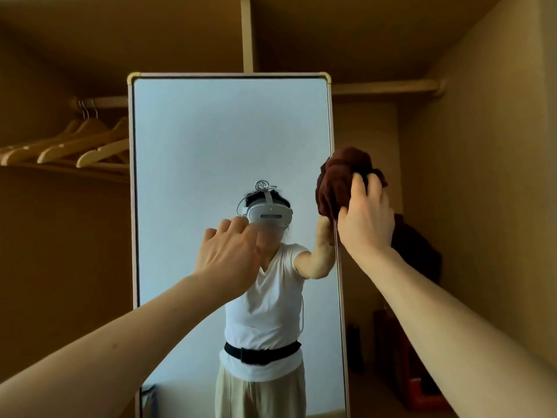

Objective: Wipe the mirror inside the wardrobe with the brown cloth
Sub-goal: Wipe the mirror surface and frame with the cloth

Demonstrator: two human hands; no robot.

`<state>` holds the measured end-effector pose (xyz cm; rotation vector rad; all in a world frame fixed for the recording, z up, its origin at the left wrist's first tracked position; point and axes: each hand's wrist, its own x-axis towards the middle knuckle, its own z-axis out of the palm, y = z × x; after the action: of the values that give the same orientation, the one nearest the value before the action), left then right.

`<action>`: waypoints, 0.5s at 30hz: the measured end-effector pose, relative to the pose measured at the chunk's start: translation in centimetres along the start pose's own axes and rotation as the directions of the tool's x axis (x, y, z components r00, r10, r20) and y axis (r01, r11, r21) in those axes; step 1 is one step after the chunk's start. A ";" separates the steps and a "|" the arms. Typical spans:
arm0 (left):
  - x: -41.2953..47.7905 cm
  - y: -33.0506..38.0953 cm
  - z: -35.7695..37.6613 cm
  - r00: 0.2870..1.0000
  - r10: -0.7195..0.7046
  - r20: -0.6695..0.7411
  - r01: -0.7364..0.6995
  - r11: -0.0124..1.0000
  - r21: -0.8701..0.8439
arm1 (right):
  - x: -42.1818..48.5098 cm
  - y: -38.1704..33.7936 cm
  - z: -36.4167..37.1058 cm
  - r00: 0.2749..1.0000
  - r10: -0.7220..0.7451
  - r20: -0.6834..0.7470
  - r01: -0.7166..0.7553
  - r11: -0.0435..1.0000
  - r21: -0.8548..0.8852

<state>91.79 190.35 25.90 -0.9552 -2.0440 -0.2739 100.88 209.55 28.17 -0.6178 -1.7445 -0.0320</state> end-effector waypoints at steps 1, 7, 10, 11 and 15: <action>0.1 -0.2 0.1 1.000 -0.005 0.012 0.005 1.000 -0.009 | 0.1 0.0 0.2 1.000 -0.017 -0.007 0.017 0.999 -0.037; 0.7 -0.7 0.9 0.999 -0.029 0.029 0.031 0.997 -0.072 | -6.7 3.4 2.8 0.982 0.056 0.181 -0.060 0.998 0.016; 0.8 -1.0 0.7 1.000 -0.008 0.023 0.009 0.998 -0.055 | -6.5 4.0 2.0 0.919 0.276 0.280 -0.341 0.915 0.215; 0.7 -1.1 0.6 1.000 0.004 0.015 -0.004 0.999 -0.044 | -6.2 3.9 1.3 0.927 0.300 0.227 -0.357 0.890 0.284; 0.8 -2.3 -0.2 0.999 0.038 -0.021 -0.039 0.999 -0.036 | -4.9 1.2 -1.3 0.996 0.028 -0.086 -0.002 0.955 0.297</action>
<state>89.99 189.04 26.98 -1.0090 -2.0064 -0.2994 103.21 208.21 23.70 -0.4019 -1.6167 0.2074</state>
